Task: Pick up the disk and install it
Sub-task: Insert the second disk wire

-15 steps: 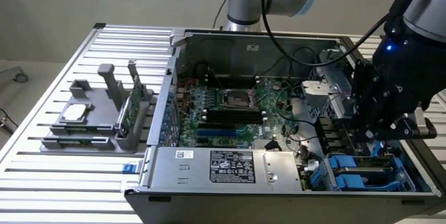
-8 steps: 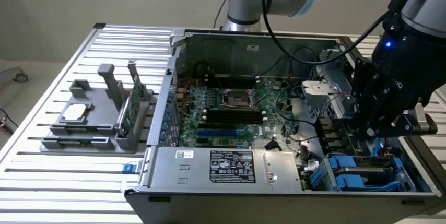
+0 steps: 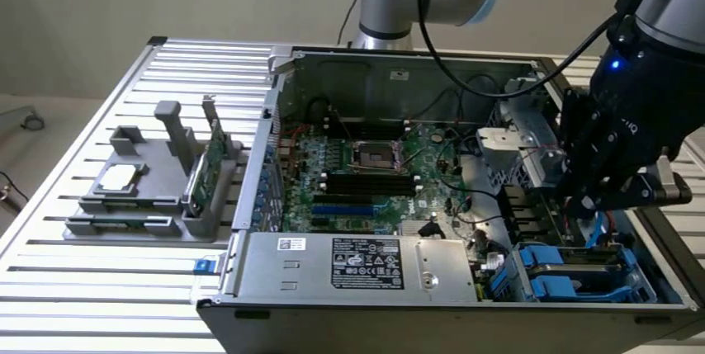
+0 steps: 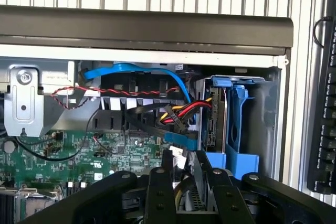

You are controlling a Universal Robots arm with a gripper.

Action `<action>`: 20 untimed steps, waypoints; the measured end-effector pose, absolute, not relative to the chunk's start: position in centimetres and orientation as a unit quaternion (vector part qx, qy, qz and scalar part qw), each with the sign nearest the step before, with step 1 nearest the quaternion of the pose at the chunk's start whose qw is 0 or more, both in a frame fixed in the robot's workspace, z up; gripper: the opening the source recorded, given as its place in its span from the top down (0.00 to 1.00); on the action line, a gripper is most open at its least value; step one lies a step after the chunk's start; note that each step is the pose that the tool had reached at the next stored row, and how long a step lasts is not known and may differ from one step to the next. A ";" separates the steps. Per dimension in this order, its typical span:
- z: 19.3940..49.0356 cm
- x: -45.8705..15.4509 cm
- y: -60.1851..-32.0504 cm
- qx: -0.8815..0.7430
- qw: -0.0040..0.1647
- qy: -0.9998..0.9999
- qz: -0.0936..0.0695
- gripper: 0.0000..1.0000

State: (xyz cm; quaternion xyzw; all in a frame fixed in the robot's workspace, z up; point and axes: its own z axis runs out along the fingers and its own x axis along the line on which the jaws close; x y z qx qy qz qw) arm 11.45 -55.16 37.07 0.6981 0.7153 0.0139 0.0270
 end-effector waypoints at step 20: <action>37.1 12.1 -55.1 0.698 0.032 0.715 0.009 0.84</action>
